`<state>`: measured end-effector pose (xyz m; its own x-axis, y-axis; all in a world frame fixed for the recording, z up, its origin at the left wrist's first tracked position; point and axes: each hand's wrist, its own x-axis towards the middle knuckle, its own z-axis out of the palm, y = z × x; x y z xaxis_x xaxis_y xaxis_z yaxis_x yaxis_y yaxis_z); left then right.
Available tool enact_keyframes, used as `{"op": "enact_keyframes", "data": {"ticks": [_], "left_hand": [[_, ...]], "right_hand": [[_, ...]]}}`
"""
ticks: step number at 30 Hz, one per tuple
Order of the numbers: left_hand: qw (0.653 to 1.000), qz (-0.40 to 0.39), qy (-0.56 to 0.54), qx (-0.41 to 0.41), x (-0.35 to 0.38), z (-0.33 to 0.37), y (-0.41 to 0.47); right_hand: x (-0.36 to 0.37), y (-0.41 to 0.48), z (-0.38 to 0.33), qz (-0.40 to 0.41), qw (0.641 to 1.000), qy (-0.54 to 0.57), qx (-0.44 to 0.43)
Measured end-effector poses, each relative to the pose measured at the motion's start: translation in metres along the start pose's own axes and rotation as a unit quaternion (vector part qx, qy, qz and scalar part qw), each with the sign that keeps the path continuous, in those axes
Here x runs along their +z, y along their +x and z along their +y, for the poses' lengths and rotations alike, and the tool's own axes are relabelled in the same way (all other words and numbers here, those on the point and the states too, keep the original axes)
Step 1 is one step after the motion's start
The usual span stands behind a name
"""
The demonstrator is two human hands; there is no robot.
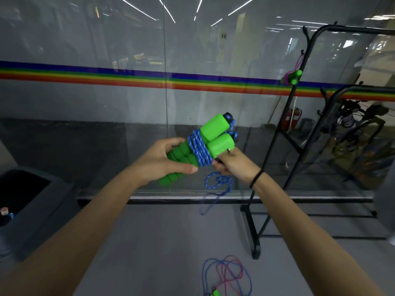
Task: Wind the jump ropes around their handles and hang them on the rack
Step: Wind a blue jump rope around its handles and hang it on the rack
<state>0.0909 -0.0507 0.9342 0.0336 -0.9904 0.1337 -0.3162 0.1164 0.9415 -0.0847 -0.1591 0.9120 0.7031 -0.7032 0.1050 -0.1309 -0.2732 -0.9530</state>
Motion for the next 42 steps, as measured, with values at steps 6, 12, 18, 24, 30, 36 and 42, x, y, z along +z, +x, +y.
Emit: {"op": "enact_keyframes", "data": {"ticks": [6, 12, 18, 24, 30, 36, 42], "left_hand": [[0.988, 0.141, -0.042, -0.050, 0.008, -0.013, 0.019], [0.980, 0.177, 0.076, -0.038, 0.007, -0.021, 0.025], [0.925, 0.102, 0.364, -0.034, 0.010, -0.017, 0.021], [0.883, -0.075, 0.462, -0.004, 0.013, -0.013, 0.023], [0.927, -0.188, 0.323, -0.025, -0.001, -0.007, 0.021], [0.936, -0.260, 0.228, -0.066, -0.008, 0.003, 0.014], [0.936, -0.306, 0.162, -0.067, -0.009, 0.002, 0.013]], "right_hand": [[0.010, 0.004, 0.003, 0.001, 0.997, -0.079, 0.025], [0.013, -0.001, -0.005, -0.051, 0.956, -0.289, 0.022], [0.001, -0.006, -0.027, -0.105, 0.861, -0.497, -0.020], [-0.014, -0.008, -0.052, -0.134, 0.846, -0.515, -0.022], [-0.026, -0.008, -0.054, -0.165, 0.912, -0.372, -0.057], [-0.036, -0.010, -0.058, -0.194, 0.940, -0.271, -0.075], [-0.034, -0.005, -0.046, -0.220, 0.955, -0.190, -0.060]]}}
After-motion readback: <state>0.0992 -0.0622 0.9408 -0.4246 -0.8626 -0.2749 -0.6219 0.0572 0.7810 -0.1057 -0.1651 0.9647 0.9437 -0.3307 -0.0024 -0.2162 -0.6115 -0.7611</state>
